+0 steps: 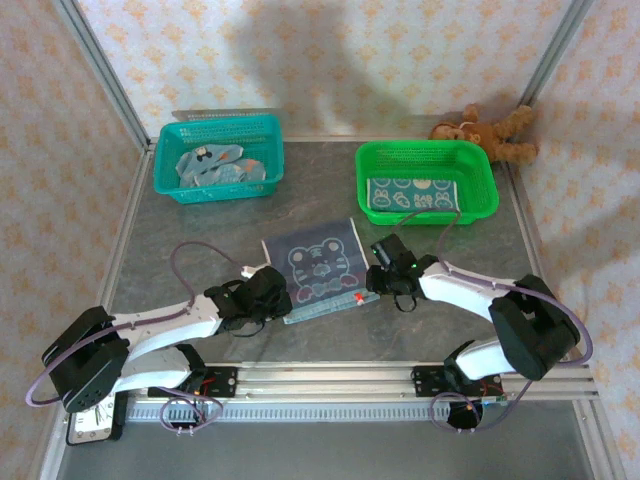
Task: Fold and stack the towels
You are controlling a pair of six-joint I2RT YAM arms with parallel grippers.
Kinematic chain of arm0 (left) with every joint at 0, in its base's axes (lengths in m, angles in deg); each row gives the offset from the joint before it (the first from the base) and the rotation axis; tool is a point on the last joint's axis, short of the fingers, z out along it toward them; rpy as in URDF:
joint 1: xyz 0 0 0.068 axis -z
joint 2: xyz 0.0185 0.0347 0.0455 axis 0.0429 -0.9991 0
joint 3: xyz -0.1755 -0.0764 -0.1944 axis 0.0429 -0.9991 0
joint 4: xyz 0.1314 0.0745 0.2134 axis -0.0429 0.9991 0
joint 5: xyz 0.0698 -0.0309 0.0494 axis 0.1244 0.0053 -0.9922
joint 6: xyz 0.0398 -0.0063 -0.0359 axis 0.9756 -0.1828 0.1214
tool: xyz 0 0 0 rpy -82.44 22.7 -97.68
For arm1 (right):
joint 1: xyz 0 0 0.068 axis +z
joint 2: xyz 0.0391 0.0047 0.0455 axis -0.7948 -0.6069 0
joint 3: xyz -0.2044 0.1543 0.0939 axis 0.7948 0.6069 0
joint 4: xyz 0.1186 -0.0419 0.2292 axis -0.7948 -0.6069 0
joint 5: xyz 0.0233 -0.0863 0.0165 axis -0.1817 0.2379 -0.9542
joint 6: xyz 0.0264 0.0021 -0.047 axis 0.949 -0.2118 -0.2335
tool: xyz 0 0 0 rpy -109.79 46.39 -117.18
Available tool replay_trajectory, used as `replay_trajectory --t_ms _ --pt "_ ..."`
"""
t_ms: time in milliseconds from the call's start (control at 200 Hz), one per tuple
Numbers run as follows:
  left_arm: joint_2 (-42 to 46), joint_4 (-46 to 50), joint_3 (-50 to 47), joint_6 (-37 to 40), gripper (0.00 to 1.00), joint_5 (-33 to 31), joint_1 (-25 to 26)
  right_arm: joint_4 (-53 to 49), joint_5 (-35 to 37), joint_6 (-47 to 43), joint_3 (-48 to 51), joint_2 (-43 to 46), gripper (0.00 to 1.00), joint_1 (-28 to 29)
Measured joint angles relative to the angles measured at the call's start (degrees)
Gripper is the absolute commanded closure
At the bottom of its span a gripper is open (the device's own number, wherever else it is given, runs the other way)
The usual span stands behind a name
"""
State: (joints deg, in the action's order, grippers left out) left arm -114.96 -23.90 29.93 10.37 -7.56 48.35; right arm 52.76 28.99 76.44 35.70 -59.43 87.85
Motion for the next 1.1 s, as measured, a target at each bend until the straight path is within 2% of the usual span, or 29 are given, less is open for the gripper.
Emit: replay_trajectory --t_ms 220,300,555,606,766,991,1101 --pt "-1.9 0.3 0.0 -1.0 0.76 1.4 1.0 0.0 -0.8 0.5 -0.3 -1.4 0.65 0.0" --pt "-3.0 0.3 0.0 -1.7 0.84 1.7 1.7 0.0 -0.7 0.5 -0.3 -1.6 0.7 0.0" --pt "-3.5 0.5 0.4 -1.8 0.85 1.8 2.1 -0.5 -0.6 0.9 -0.5 -1.7 0.72 -0.2" --pt "-3.5 0.5 0.5 -1.9 1.0 1.8 2.2 -0.5 -0.6 1.0 -0.5 -1.7 0.72 -0.2" --pt "-3.5 1.0 0.6 -1.8 1.0 1.7 2.2 -0.5 -0.8 1.5 -0.5 -1.5 0.72 -0.1" --pt "-3.5 1.0 0.7 -1.8 1.0 1.7 2.2 -0.3 -2.6 2.3 -0.5 -1.5 0.78 1.0" --pt "-3.5 1.2 0.7 -1.8 1.0 1.7 2.4 -0.2 -4.2 2.4 -0.5 -1.5 0.9 1.7"
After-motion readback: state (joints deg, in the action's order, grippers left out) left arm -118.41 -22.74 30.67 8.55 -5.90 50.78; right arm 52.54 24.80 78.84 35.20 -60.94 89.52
